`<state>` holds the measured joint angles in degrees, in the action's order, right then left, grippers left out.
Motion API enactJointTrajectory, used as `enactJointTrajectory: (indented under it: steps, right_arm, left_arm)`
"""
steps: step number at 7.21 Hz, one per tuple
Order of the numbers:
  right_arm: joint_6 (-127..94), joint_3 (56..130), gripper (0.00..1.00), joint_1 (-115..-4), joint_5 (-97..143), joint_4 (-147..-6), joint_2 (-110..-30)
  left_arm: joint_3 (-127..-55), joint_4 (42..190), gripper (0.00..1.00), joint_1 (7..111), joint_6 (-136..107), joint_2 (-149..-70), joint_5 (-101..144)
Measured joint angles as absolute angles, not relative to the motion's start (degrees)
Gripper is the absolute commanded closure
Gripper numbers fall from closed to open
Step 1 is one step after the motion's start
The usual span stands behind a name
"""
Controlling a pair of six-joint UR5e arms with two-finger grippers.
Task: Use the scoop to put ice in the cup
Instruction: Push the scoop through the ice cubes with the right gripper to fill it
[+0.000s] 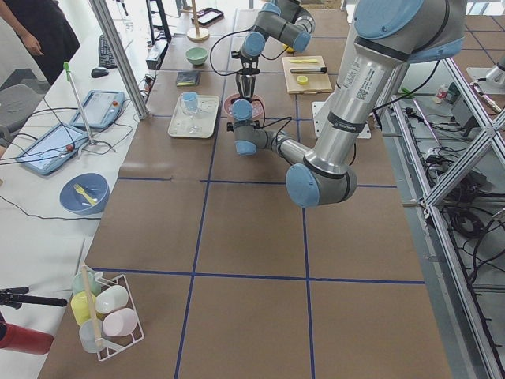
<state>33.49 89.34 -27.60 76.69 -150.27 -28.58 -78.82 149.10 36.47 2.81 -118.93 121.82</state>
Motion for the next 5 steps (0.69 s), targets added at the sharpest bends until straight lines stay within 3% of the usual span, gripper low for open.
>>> enactJointTrajectory:
  steps: [5]
  right_arm:
    - [32.56,84.47,1.00,-25.74,75.88,-148.15,-26.59]
  left_arm:
    - [-78.40,151.52,0.00,36.36,1.38,-119.08,121.90]
